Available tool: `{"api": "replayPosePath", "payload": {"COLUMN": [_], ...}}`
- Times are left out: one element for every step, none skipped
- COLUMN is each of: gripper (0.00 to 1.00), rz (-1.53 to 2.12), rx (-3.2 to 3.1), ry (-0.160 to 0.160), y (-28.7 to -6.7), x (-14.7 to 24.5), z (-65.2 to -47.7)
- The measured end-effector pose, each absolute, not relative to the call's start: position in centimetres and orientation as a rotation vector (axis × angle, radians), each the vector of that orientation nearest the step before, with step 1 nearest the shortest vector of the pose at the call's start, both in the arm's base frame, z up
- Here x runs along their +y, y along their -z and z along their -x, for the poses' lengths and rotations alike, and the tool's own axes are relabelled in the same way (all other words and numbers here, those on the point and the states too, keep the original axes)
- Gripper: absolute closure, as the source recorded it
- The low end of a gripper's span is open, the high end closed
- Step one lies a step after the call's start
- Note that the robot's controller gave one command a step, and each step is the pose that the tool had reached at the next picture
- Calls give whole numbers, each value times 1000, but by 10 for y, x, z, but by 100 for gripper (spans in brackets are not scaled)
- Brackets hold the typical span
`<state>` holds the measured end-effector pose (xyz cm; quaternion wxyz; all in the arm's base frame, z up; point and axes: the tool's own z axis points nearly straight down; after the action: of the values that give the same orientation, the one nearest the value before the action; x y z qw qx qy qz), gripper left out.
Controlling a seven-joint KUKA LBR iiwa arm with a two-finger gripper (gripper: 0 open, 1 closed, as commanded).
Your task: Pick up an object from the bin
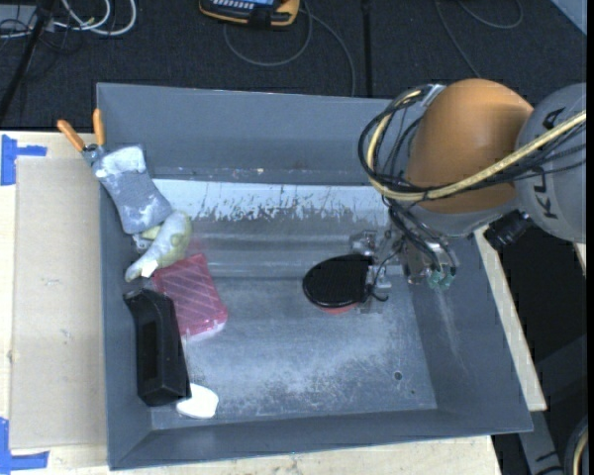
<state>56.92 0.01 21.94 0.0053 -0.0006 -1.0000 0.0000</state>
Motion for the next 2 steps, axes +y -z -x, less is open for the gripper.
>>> {"api": "replayPosePath", "payload": {"gripper": [0,0], "rz": [2,-32], "rx": [-3139,-3141], "ry": [0,0], "y": [-224,-163], "x": [0,-16], "z": [-571,-589]}}
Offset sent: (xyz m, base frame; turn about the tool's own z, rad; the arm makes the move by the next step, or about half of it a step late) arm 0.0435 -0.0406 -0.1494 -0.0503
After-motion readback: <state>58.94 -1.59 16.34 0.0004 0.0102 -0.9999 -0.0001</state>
